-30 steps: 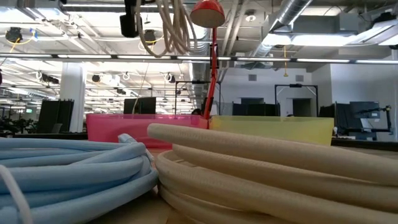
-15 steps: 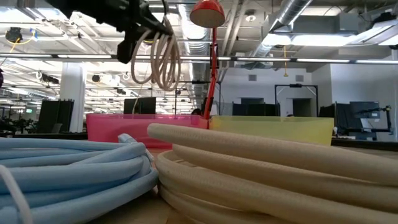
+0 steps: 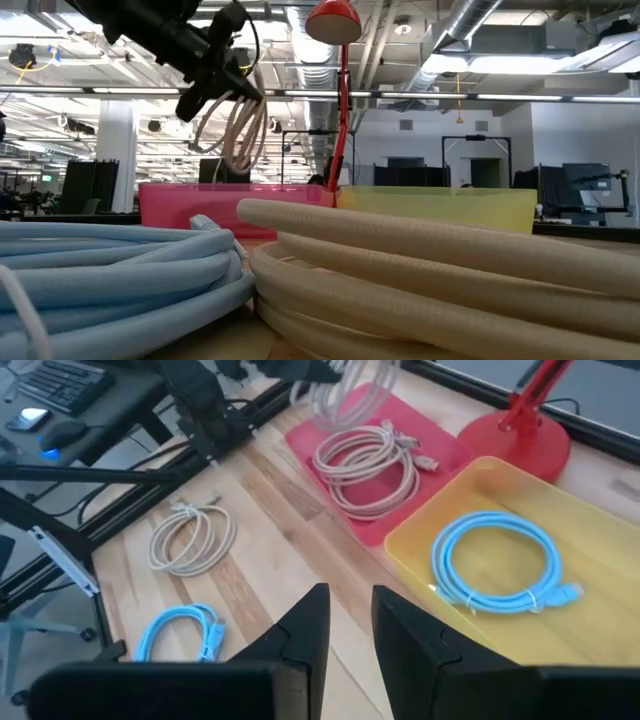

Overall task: Sort HDMI cables
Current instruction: Put the brown HDMI cable into the red bin

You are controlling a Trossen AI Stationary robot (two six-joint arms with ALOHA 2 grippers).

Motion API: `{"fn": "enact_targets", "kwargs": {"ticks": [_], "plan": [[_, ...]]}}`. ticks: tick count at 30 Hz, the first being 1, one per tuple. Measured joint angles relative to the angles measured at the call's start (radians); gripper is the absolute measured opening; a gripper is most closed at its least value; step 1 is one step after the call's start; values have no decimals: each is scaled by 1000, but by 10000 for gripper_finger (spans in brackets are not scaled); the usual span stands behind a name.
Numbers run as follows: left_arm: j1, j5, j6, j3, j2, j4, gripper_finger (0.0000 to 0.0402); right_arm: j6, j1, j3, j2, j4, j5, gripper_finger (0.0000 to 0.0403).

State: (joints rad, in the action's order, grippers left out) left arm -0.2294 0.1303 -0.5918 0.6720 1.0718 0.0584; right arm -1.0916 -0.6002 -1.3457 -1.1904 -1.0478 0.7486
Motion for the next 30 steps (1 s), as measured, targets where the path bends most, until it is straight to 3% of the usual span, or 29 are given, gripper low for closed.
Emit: {"fn": "enact_targets", "kwargs": {"ticks": [6,20,30], "plan": [[-1,0,20,0,22,89,14,-17,-1,0,0,-25,18,71],[0,4,36,0,234,73,14,-17,8,0,0,-25,24,71],[0,7,28,0,278,41,20,-18,8,0,0,-22,24,71]]}}
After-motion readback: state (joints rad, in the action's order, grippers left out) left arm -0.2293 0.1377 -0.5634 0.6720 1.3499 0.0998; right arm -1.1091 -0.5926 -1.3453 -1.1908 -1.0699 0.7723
